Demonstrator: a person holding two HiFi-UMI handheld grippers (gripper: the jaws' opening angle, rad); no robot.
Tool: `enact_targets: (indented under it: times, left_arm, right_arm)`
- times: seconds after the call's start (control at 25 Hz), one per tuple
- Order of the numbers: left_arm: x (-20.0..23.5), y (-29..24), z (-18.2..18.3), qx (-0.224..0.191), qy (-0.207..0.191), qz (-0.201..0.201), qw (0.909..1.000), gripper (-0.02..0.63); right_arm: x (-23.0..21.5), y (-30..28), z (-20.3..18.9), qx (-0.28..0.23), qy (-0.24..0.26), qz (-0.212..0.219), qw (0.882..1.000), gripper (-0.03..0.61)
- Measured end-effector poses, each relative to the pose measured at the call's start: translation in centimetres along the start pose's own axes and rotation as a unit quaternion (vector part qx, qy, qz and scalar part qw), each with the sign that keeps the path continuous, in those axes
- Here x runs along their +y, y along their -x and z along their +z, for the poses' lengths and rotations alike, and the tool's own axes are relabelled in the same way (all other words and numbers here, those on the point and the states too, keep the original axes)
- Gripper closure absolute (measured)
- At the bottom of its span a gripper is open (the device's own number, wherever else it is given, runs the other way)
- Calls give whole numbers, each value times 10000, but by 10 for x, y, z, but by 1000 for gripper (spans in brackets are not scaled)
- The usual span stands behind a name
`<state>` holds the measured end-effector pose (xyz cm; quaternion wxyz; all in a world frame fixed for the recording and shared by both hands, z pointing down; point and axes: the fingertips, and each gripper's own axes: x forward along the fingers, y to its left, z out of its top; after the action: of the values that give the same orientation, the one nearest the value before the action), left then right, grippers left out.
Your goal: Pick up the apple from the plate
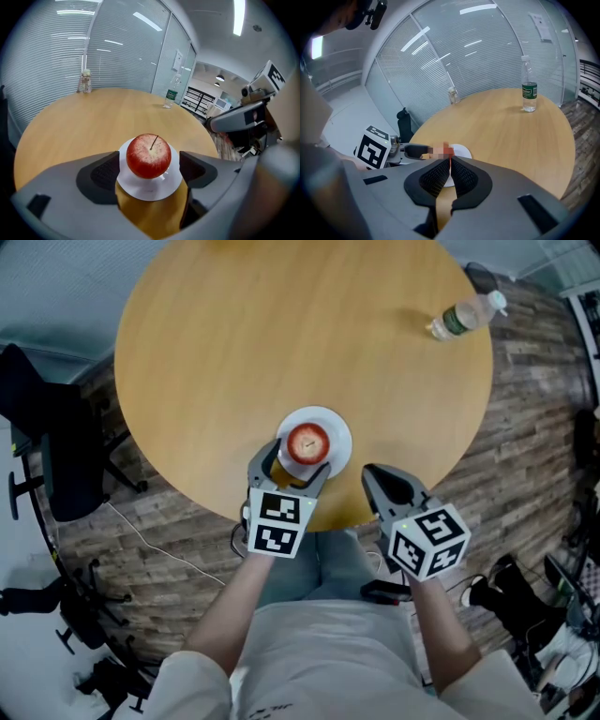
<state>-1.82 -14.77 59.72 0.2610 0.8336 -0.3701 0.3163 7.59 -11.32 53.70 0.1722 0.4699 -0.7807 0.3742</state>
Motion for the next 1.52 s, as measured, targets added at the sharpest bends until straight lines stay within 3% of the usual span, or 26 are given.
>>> enact_targets:
  times: [0.36, 0.8, 1.52]
  left_arm:
    - [-3, -18, -3, 123, -225, -82, 9996, 195]
    - [0, -31, -3, 261, -162, -74, 9995, 198]
    - [6, -16, 1, 121, -170, 46, 9998, 221]
  right_arm:
    - [-7, 0, -11, 81, -118, -92, 9999, 548]
    - [-11, -3, -11, 111, -188, -73, 9997, 546]
    - [-2, 2, -6, 44, -47, -22, 10000, 546]
